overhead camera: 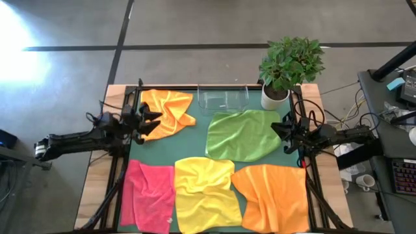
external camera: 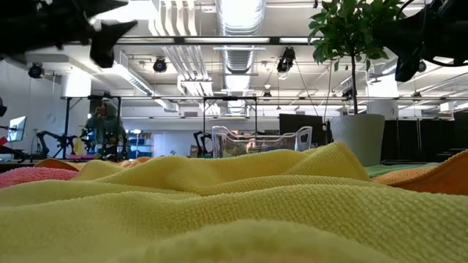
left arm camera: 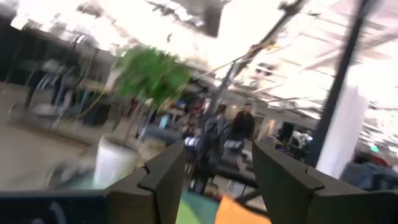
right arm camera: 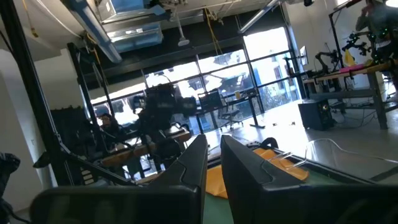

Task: Fold microfiber towels
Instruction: Fold the yellow towel

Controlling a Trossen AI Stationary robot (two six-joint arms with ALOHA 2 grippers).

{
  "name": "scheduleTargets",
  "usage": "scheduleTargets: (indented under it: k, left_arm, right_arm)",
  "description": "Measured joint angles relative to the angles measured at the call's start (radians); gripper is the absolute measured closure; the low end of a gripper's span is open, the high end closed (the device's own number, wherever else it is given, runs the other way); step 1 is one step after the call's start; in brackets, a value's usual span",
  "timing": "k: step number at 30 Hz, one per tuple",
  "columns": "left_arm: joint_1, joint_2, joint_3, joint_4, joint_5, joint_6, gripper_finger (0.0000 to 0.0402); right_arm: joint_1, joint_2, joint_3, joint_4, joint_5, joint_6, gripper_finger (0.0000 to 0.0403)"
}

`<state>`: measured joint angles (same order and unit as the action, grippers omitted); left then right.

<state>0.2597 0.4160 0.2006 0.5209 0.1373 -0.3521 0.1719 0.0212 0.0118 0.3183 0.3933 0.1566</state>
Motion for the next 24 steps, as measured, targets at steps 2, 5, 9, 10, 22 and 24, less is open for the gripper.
scheduleTargets:
  k: [2,5,9,10,22,24]
  left_arm:
    - [0.0,0.04,0.071,-0.019,0.046,0.047,0.0231]
    - [0.0,0.116,0.201,-0.125,0.128,0.111,0.0231]
    - [0.0,0.205,0.39,-0.396,0.176,0.23,0.0231]
    - [0.0,0.225,0.437,-0.472,0.176,0.251,0.0231]
    - [-0.232,0.465,0.767,-1.051,0.174,0.295,0.023]
    - [-0.307,0.509,0.772,-1.045,0.166,0.261,0.023]
  right_arm:
    - [0.0,0.0,0.0,0.0,0.0,0.0,0.0364]
    - [0.0,0.0,0.0,0.0,0.0,0.0,0.0364]
    - [0.0,0.0,0.0,0.0,0.0,0.0,0.0364]
    - [0.0,0.0,0.0,0.0,0.0,0.0,0.0364]
    - [0.0,0.0,0.0,0.0,0.0,0.0,0.0364]
    - [0.0,0.0,0.0,0.0,0.0,0.0,0.0364]
